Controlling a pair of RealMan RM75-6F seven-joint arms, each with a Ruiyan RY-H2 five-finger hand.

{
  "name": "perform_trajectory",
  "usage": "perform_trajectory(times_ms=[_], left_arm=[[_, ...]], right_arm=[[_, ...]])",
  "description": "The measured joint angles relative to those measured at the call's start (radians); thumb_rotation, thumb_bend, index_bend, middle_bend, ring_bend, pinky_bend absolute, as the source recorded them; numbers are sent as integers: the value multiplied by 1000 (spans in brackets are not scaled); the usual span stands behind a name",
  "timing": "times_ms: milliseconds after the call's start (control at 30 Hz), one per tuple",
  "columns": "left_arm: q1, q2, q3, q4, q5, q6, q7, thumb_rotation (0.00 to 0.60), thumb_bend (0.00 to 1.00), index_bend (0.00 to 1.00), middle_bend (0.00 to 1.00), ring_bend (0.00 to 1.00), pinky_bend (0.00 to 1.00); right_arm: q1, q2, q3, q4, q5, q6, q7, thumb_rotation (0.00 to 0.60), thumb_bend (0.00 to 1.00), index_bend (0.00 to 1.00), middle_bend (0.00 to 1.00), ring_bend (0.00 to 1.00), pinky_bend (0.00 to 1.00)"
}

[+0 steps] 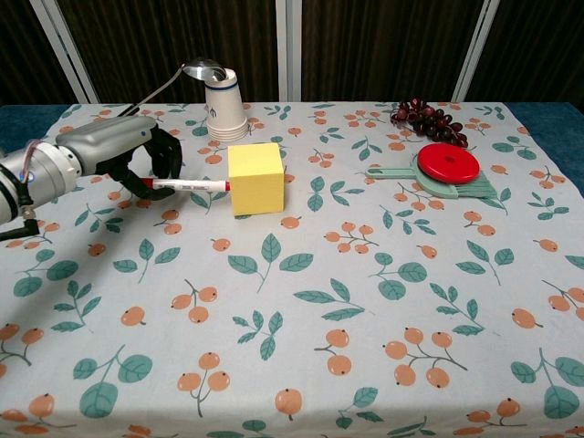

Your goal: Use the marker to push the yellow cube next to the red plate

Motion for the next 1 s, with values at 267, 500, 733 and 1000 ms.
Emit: perform_trajectory(times_ms=[267, 500, 733, 1000], left_arm=[[-77, -54, -24, 54, 7, -37, -5, 600, 488, 684, 706, 492, 310], [-144, -95, -49, 76, 3, -70, 6, 600, 489, 683, 705, 492, 310], [-217, -130, -85, 72, -12, -103, 31, 600, 489, 684, 705, 492, 310], [-273, -165, -116, 78, -46, -144, 78, 600, 491, 684, 705, 492, 310]], right_arm=[[0, 0, 2, 4, 5, -4, 4, 600, 258, 0, 119, 0, 53], [-2, 0, 2, 10, 9, -7, 9, 600, 254, 0, 120, 0, 53], [-6, 2, 2, 16, 14, -7, 16, 600, 262, 0, 123, 0, 53], [-13, 1, 3, 31, 19, -4, 33, 600, 255, 0, 123, 0, 53]])
